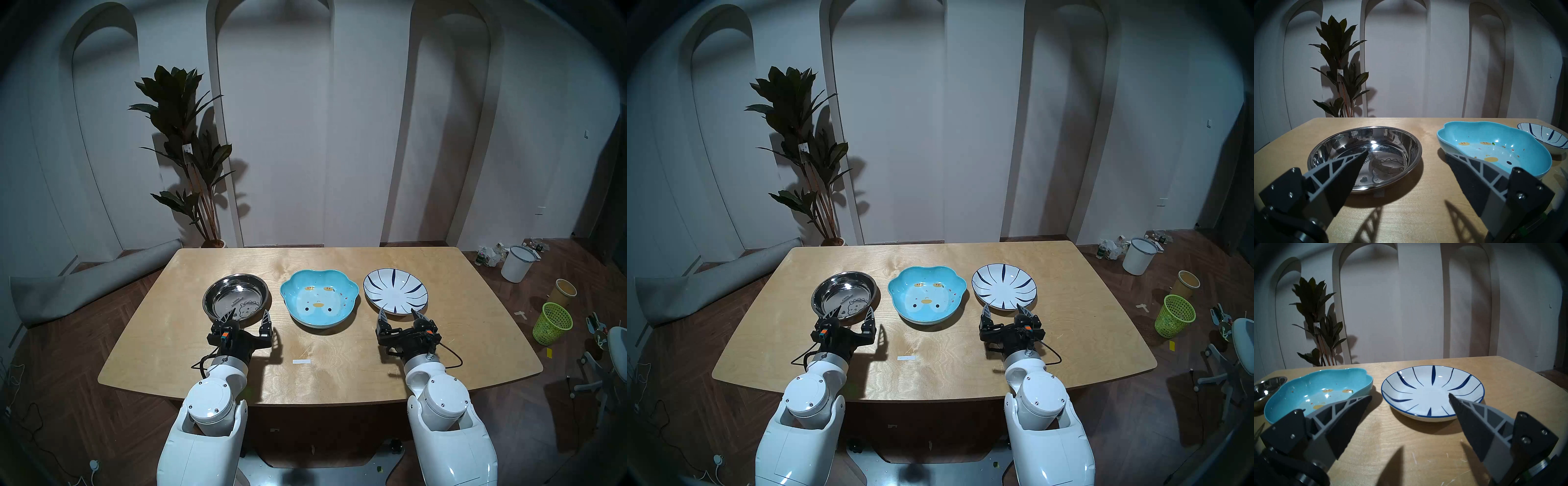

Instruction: Stack the plates into one stack

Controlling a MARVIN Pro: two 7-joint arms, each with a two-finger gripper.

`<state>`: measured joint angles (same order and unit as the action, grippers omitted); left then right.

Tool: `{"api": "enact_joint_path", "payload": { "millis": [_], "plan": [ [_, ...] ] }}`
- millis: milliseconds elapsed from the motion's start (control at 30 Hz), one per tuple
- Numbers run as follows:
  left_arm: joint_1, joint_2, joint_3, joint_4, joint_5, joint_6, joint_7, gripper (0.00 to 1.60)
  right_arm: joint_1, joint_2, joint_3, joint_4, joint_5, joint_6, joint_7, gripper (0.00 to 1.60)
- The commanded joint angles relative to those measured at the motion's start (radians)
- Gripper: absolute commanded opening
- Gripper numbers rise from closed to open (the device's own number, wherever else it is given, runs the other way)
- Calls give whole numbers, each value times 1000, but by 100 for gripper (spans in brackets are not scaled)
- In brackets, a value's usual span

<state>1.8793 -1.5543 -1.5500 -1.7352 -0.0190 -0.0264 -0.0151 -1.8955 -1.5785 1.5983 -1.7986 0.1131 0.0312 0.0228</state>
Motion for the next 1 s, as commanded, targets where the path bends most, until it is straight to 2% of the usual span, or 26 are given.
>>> {"api": "enact_joint_path", "payload": {
  "millis": [0, 167, 400, 667, 767, 967],
  "plan": [
    [-6, 0, 0, -17, 1, -4, 0, 160, 6, -35, 75, -119, 139, 68, 20, 160],
    [-6, 0, 0, -17, 1, -4, 0, 160, 18, -55, 123, -171, 242, 167, 20, 160],
    [-6, 0, 0, -18, 1, -3, 0, 160, 92, -59, 185, -139, 390, 318, -10, 160],
    [-6, 0, 0, -18, 1, -3, 0, 160, 145, -47, 191, -128, 502, 402, -112, 160],
    [-5, 0, 0, -18, 1, -3, 0, 160, 167, -43, 197, -109, 548, 445, -178, 160],
    [-5, 0, 0, -19, 1, -3, 0, 160, 181, -45, 209, -104, 602, 478, -255, 160]
  ]
}}
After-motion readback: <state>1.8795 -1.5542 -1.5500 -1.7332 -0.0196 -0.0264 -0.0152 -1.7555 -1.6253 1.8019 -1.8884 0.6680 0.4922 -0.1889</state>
